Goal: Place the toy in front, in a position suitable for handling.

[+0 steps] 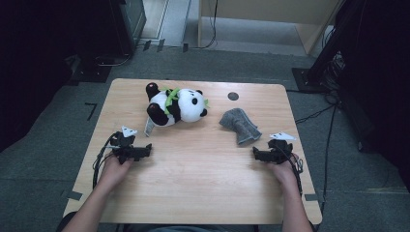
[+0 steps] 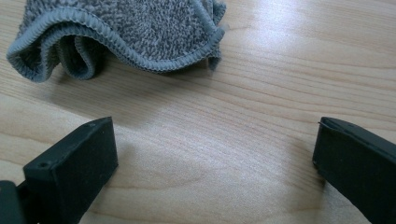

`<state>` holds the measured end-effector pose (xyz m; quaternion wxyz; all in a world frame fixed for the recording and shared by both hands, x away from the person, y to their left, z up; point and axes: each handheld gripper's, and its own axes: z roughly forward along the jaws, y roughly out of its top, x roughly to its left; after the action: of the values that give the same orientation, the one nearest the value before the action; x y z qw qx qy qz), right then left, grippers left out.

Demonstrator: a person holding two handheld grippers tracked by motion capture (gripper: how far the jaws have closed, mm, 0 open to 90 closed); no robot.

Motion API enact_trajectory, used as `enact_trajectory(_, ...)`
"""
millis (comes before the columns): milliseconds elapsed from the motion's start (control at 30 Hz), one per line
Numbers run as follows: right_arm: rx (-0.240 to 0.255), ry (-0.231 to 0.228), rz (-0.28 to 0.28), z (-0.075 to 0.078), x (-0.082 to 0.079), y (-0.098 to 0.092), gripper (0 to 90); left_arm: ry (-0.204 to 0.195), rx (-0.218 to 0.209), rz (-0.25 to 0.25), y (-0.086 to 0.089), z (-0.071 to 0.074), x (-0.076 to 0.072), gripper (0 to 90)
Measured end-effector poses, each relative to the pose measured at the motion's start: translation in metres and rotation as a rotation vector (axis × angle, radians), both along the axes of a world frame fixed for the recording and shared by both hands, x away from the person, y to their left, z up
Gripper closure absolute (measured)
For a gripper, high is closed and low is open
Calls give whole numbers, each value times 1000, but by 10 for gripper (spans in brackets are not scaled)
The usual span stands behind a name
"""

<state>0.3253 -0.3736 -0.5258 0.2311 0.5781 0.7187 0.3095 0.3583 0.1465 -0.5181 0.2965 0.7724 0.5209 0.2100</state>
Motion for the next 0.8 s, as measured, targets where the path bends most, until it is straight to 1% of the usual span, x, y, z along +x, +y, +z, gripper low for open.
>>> enact_trajectory(133, 0, 0, -1, 0, 0, 0, 0, 0, 0, 4, -1, 0, 0, 0)
enact_trajectory(233, 0, 0, -1, 0, 0, 0, 0, -1, -1, 18, -2, 0, 0, 0)
enact_trajectory(400, 1, 0, -3, 0, 0, 0, 0, -1, -1, 19, -2, 0, 0, 0)
enact_trajectory(700, 1, 1, -5, 0, 0, 0, 0, 0, 0, -29, 1, 1, 2, 9)
enact_trajectory(733, 1, 1, -5, 0, 0, 0, 0, 0, 0, -29, 1, 1, 2, 57)
enact_trajectory(767, 0, 1, -4, 0, 0, 0, 0, -8, -8, -33, 3, 5, 1, 152)
enact_trajectory(800, 1, 2, -4, 0, 0, 0, 0, -8, -8, -33, 3, 5, 1, 182)
